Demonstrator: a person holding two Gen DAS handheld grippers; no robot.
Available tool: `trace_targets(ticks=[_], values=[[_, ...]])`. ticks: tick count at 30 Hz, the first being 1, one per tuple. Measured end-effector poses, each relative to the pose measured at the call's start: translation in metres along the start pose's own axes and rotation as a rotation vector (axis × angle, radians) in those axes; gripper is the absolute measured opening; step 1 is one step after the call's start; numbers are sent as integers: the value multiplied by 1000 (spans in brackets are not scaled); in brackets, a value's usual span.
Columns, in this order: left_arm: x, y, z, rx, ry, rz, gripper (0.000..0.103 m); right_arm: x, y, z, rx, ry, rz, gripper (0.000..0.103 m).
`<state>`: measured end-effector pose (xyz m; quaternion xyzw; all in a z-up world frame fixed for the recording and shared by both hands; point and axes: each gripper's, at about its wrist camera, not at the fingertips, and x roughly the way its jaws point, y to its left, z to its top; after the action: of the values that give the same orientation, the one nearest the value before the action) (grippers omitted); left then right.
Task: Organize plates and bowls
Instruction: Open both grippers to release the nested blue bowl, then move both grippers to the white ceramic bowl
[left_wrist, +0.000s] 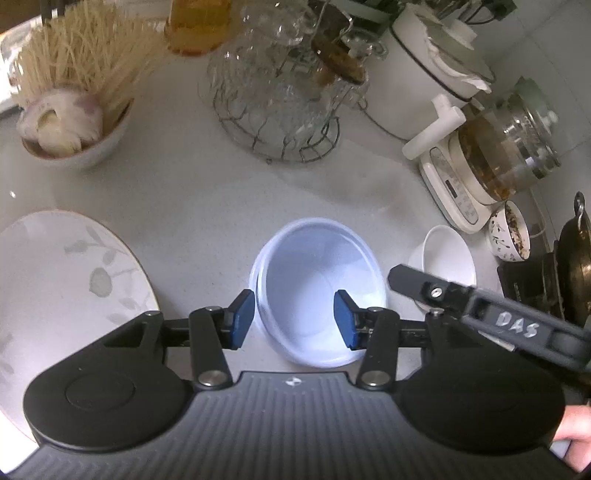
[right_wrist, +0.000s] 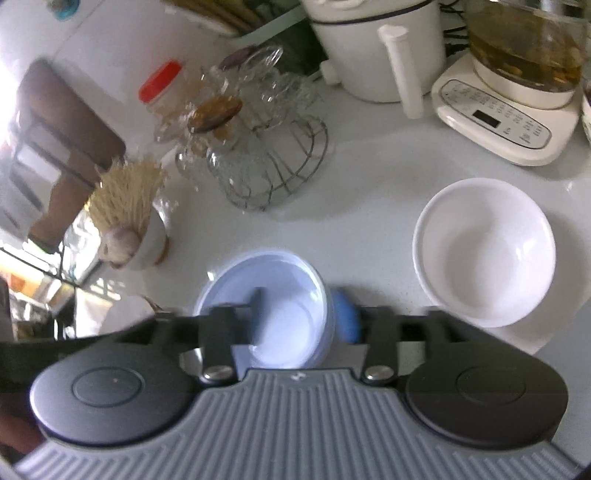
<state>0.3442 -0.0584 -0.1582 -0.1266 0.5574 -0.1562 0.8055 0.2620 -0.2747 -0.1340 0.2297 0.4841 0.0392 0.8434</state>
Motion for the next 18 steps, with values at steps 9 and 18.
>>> trace_targets(ticks=[9,18], values=[[-52,-23,-3,97,-145,-36,53,-40,14,-3,-42,-122,-1,61],[-129,-54,-25,234,-319,-60,53,-115,44,-21,-115,-310,-9,61]])
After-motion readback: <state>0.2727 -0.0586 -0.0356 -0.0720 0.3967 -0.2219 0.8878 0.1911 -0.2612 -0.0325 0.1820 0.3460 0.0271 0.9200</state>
